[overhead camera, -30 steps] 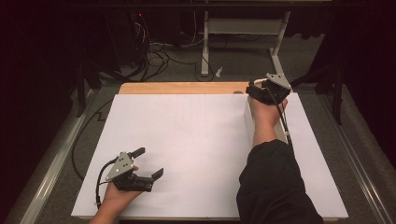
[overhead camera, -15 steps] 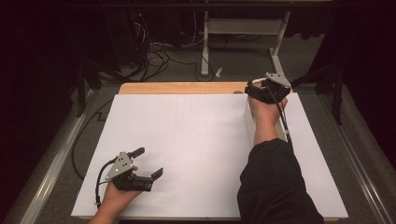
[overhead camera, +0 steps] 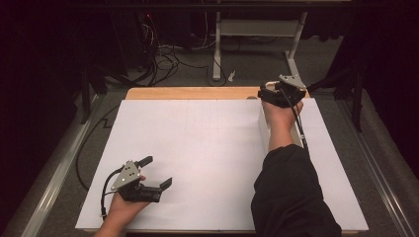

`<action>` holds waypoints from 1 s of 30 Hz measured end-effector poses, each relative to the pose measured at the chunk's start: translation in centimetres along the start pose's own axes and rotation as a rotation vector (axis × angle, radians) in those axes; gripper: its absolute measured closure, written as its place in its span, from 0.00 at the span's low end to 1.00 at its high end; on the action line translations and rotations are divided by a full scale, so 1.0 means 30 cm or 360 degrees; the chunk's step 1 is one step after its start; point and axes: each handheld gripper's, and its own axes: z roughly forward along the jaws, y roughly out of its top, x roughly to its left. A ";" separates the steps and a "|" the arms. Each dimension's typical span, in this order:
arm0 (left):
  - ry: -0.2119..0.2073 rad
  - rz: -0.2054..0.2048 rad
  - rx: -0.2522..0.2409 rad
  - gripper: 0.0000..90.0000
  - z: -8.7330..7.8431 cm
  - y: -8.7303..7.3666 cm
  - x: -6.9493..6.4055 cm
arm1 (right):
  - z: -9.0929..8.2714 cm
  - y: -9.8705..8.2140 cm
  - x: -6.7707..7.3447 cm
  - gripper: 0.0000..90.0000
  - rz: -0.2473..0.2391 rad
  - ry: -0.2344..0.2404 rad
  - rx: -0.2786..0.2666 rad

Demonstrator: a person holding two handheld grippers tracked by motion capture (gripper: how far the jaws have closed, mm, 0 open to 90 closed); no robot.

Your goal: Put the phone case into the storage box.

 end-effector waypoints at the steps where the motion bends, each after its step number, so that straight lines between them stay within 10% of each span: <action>1: 0.0000 0.0001 0.0001 0.01 0.000 0.000 0.000 | 0.001 -0.001 0.001 0.00 -0.0003 -0.0001 0.0001; 30: 0.0030 0.0004 0.0019 0.01 0.001 0.001 0.002 | -0.071 0.033 -0.012 0.00 -0.0009 0.0072 0.0006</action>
